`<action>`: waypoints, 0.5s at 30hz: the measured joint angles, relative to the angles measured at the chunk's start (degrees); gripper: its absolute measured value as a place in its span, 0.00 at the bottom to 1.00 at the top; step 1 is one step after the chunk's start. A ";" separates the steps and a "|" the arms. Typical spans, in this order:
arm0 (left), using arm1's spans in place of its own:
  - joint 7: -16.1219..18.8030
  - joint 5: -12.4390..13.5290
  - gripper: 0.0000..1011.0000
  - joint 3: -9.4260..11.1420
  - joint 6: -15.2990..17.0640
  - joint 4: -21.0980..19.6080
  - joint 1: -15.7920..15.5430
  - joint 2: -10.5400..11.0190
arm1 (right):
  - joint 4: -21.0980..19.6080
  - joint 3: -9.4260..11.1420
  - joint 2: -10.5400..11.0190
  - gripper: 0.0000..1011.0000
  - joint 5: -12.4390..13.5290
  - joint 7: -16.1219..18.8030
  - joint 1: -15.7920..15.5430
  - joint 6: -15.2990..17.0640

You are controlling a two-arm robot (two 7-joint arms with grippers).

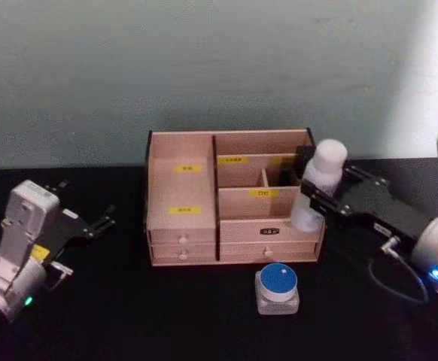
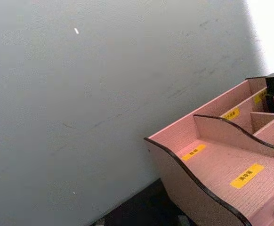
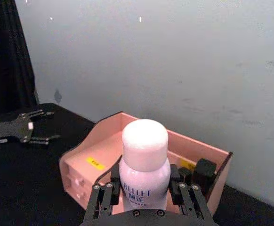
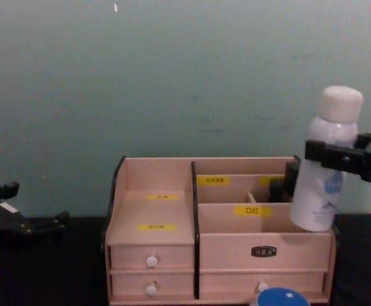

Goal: Pick up the facial cleanser and watermelon frost from the table and place them into the tiered storage box.

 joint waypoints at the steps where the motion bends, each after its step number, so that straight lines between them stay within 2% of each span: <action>1: 0.00 0.00 0.99 0.00 0.00 0.00 0.00 0.00 | 0.00 0.00 0.00 0.59 0.00 0.00 0.00 0.00; 5: 0.00 0.00 0.99 0.00 0.00 0.00 0.00 0.00 | 3.17 -1.36 -1.33 0.59 -0.30 0.23 3.43 -0.01; 10: 0.00 0.00 0.99 0.00 0.00 0.00 0.00 0.00 | 9.06 -3.31 -3.83 0.59 -1.02 0.32 8.72 -0.31; 11: 0.00 0.00 0.99 0.00 0.00 0.00 0.00 0.00 | 9.06 -3.31 -3.83 0.59 -1.02 0.32 8.72 -0.31; 15: 0.00 0.00 0.99 0.00 0.00 0.00 0.00 0.00 | 13.57 -4.73 -5.73 0.59 -2.24 0.57 12.58 -1.28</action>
